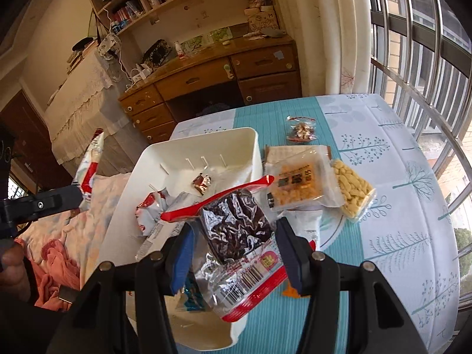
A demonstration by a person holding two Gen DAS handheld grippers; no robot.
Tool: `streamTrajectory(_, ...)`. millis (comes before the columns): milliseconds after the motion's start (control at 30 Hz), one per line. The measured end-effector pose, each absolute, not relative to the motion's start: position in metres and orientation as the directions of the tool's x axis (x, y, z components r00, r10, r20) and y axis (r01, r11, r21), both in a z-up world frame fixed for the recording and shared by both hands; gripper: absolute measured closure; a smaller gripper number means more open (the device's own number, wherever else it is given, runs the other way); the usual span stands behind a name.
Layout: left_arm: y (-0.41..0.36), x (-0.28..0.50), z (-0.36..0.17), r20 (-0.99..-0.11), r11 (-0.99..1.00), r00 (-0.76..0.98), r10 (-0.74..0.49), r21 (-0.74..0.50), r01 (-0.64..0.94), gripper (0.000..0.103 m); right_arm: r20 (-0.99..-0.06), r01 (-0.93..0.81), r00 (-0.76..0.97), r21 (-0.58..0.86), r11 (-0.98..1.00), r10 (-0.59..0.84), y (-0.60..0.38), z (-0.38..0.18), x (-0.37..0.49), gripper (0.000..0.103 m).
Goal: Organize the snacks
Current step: 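Carry the LIPO packet over the tray with the left gripper while the right carries the chocolate packet, then open both grippers over the white tray to drop both packets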
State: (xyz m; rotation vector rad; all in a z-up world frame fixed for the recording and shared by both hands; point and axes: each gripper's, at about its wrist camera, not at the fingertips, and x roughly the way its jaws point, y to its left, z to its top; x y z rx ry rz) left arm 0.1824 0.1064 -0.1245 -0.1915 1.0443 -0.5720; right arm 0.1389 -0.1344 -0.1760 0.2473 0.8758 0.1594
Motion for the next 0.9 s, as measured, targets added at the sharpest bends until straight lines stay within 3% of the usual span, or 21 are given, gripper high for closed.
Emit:
streamTrajectory(467,0.132,0.206,-0.170,-0.787,0.851,0.329,-0.521,-0.453,0.265,0.055,-0.787,-0.073,0.531,0.327,0.942,0.315,-0.101,-0.188,0.167,0.048)
streamTrajectory(633,0.136,0.206,-0.177,-0.791,0.861,0.340,-0.508,-0.456,0.225,0.030,-0.800,-0.063,0.493,0.358,0.932,0.341,-0.104,-0.195,0.174,0.045)
streamTrajectory(767,0.137,0.209,-0.180,-0.813,0.885,0.350,-0.465,-0.424,0.191,0.028,-0.791,-0.072,0.491,0.382,0.921,0.366,-0.106,-0.194,0.176,0.039)
streamTrajectory(833,0.137,0.210,-0.181,-0.818,0.889,0.348,-0.458,-0.422,0.177,0.028,-0.797,-0.070,0.492,0.364,0.929,0.350,-0.105,-0.193,0.178,0.029)
streamTrajectory(900,0.136,0.209,-0.179,-0.820,0.894,0.355,-0.448,-0.416,0.169,0.028,-0.791,-0.074,0.496,0.372,0.925,0.358,-0.106,-0.191,0.178,0.029)
